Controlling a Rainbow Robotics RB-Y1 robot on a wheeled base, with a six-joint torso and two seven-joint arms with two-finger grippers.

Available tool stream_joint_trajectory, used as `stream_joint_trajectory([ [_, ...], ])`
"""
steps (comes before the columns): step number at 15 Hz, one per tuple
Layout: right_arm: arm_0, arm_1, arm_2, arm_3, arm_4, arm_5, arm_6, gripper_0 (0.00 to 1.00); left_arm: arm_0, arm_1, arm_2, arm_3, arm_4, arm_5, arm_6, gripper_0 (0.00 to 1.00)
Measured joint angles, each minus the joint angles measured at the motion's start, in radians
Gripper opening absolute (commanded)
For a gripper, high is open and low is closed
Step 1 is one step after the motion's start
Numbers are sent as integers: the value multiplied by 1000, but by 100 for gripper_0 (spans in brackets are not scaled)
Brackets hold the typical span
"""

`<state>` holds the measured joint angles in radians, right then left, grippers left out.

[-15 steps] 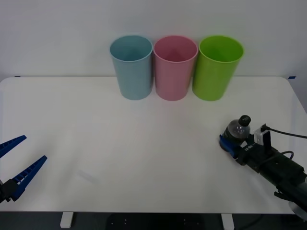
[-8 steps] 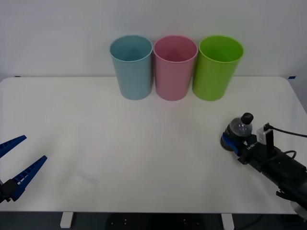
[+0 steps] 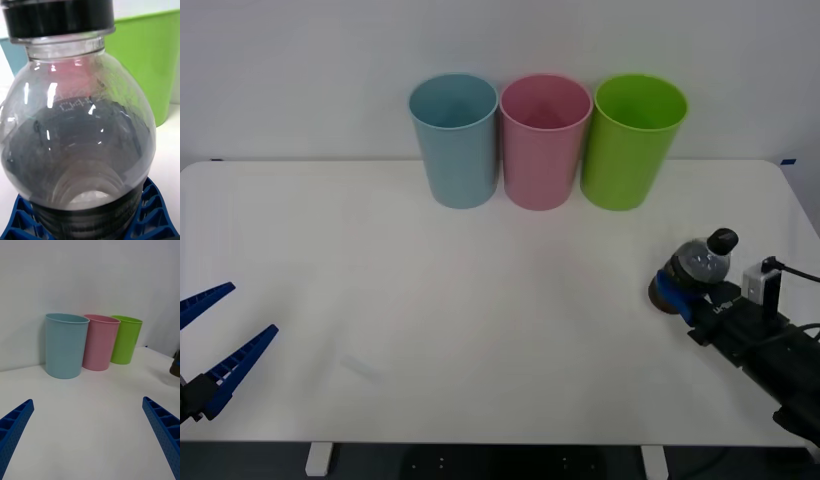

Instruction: Grasp the object on the table and drop it into the matching bin: aluminum can to the light blue bin, PET bottle to the pink bin.

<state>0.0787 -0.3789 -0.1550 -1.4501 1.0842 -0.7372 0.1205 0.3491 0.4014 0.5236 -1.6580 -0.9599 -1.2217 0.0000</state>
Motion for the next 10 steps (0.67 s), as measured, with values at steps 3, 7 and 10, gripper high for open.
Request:
stream_joint_trajectory([
  [3, 55, 0, -1, -130, 21, 19, -116, 0, 0, 0, 0, 0, 0, 0, 0, 100],
  [7, 96, -2, -6, -279, 45, 44, -269, 0, 0, 0, 0, 0, 0, 0, 0, 100],
  [10, 102, -20, -9, -365, 45, 56, -377, 0, 0, 0, 0, 0, 0, 0, 0, 100],
])
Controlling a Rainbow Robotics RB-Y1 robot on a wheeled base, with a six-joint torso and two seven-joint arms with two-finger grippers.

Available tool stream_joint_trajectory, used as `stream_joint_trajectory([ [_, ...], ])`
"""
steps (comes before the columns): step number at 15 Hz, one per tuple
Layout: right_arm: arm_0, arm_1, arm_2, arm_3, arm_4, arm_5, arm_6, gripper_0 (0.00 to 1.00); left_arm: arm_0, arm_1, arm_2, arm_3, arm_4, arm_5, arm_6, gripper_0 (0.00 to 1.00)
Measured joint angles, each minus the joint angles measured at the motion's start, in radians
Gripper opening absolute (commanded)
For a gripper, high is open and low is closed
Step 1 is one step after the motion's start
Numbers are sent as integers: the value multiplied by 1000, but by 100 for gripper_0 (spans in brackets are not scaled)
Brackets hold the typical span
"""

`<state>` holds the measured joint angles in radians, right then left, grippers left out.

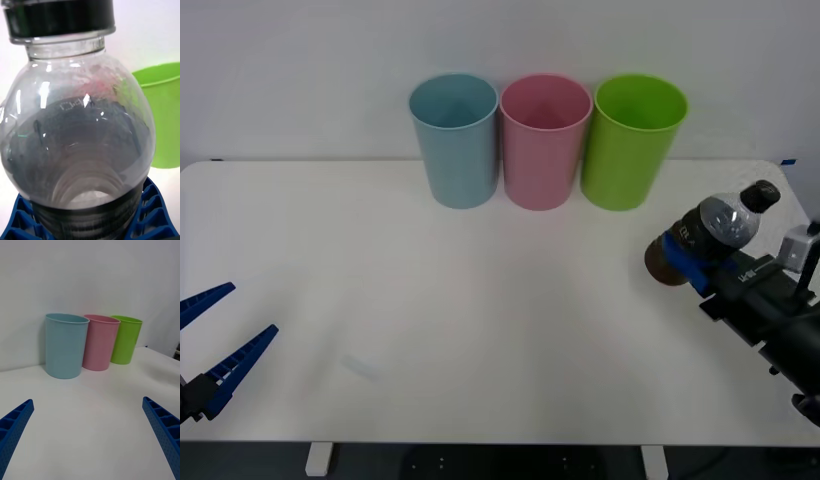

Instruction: Grasp the object on the table and drop it into the matching bin: aluminum can to the light blue bin, PET bottle to the pink bin.

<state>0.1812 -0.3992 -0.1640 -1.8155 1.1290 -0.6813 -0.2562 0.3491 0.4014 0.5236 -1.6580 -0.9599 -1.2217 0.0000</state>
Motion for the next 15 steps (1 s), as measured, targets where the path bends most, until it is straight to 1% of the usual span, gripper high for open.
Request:
stream_joint_trajectory([
  [3, -5, -33, 5, -73, 0, 25, -88, 0, 0, 0, 0, 0, 0, 0, 0, 100],
  [6, -39, -82, 23, -118, 0, 51, -120, 0, 0, 0, 0, 0, 0, 0, 0, 100],
  [9, -105, -146, 55, -119, 0, 52, -131, 0, 0, 0, 0, 0, 0, 0, 0, 100],
  [12, -157, -179, 67, -114, 0, 54, -155, 0, 0, 0, 0, 0, 0, 0, 0, 100],
  [15, -237, -213, 94, -56, 1, 53, -163, 0, 0, 0, 0, 0, 0, 0, 0, 100],
])
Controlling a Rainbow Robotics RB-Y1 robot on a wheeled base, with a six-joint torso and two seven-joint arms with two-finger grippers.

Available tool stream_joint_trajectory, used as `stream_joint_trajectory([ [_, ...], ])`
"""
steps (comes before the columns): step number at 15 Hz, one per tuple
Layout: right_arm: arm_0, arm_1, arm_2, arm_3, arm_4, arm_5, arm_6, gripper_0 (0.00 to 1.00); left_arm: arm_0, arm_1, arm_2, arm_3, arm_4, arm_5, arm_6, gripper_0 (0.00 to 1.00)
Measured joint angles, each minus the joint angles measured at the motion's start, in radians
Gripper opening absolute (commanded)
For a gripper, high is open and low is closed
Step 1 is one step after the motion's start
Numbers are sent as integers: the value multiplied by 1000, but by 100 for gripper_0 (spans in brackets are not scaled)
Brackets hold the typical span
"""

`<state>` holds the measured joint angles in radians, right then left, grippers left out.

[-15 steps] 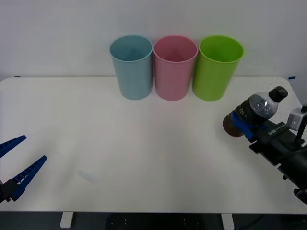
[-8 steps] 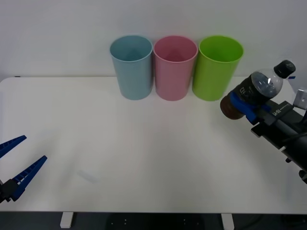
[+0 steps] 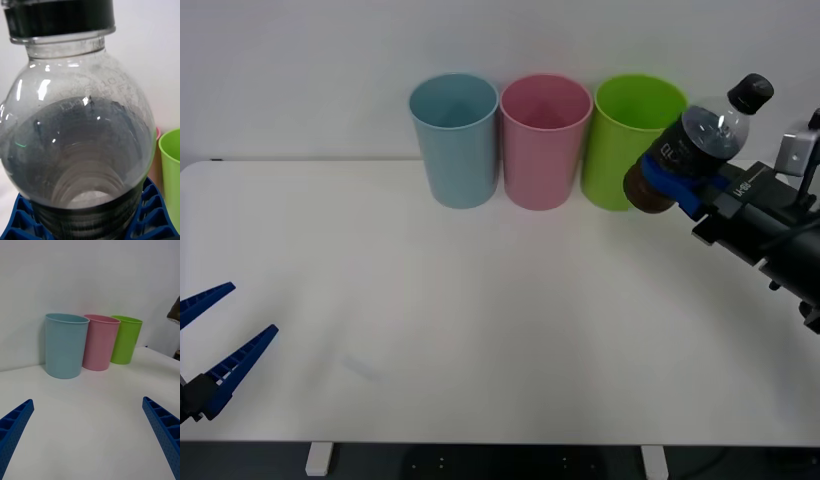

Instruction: Grasp the object on the table and drop it into the matching bin: aluminum can to the light blue bin, PET bottle to the pink bin.

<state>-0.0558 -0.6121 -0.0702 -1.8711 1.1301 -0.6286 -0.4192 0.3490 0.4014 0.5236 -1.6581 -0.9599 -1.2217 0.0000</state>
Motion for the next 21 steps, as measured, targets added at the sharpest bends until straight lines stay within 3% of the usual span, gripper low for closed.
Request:
stream_joint_trajectory([
  [11, -411, -12, 137, 388, 33, 0, -6, 0, 0, 0, 0, 0, 0, 0, 0, 100],
  [14, -521, 26, 169, 500, 52, 0, -2, 0, 0, 0, 0, 0, 0, 0, 0, 100],
  [21, -750, 175, 170, 786, 178, 9, 16, 0, 0, 0, 0, 0, 0, 0, 0, 100],
])
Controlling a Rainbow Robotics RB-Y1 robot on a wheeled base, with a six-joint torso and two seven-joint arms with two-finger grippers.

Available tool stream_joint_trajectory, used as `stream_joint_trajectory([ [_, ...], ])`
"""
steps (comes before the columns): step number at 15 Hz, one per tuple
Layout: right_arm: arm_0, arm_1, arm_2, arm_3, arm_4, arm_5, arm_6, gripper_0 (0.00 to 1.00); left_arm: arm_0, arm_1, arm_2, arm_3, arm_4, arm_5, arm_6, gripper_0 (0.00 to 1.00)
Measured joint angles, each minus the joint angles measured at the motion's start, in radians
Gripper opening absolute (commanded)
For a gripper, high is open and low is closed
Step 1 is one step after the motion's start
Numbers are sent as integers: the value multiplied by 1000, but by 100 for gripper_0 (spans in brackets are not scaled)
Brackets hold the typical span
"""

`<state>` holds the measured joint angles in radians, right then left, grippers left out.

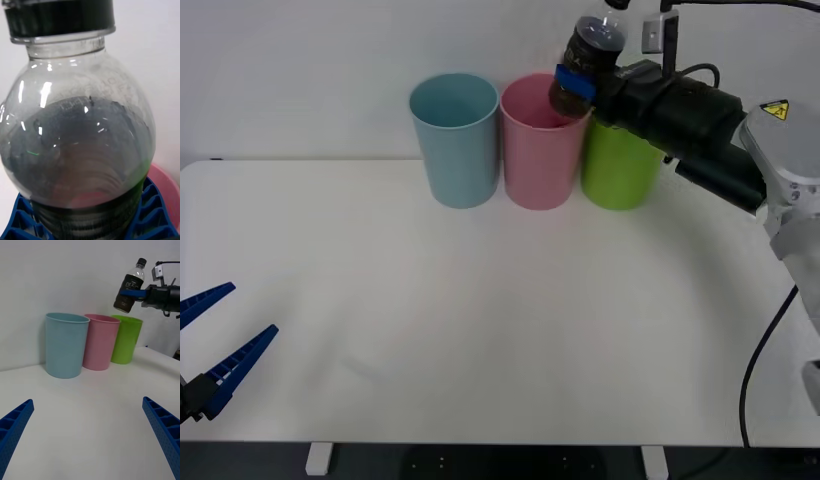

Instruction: Grasp the object on the table and drop it into the matching bin: aluminum can to the light blue bin, PET bottle to the pink bin.

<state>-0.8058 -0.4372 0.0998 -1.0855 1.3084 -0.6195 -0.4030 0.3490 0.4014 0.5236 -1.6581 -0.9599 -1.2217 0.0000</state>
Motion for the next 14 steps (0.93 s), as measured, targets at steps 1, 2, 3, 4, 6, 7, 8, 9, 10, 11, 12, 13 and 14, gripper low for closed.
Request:
stream_joint_trajectory([
  [1, -31, 20, 0, 43, 14, 12, 7, 0, 0, 0, 0, 0, 0, 0, 0, 100],
  [2, -59, 39, 0, 84, 25, 27, 13, 0, 0, 0, 0, 0, 0, 0, 0, 100],
  [3, -84, 56, 0, 120, 31, 42, 21, 0, 0, 0, 0, 0, 0, 0, 0, 100],
  [4, -108, 71, 0, 154, 40, 60, 33, 0, 0, 0, 0, 0, 0, 0, 0, 100],
  [6, -149, 104, 0, 215, 54, 104, 55, 0, 0, 0, 0, 0, 0, 0, 0, 100],
  [7, -171, 119, 0, 243, 59, 125, 65, 0, 0, 0, 0, 0, 0, 0, 0, 100],
  [8, -188, 132, 0, 267, 63, 145, 75, 0, 0, 0, 0, 0, 0, 0, 0, 100],
  [9, -203, 144, 0, 290, 64, 165, 85, 0, 0, 0, 0, 0, 0, 0, 0, 100],
  [10, -217, 154, 0, 308, 66, 185, 95, 0, 0, 0, 0, 0, 0, 0, 0, 100],
  [11, -226, 161, 0, 323, 70, 205, 105, 0, 0, 0, 0, 0, 0, 0, 0, 100],
  [12, -229, 165, 0, 330, 72, 220, 114, 0, 0, 0, 0, 0, 0, 0, 0, 100],
  [13, -230, 166, 0, 331, 72, 229, 123, 0, 0, 0, 0, 0, 0, 0, 0, 100],
  [14, -230, 166, 1, 331, 72, 232, 130, 0, 0, 0, 0, 0, 0, 0, 0, 100],
])
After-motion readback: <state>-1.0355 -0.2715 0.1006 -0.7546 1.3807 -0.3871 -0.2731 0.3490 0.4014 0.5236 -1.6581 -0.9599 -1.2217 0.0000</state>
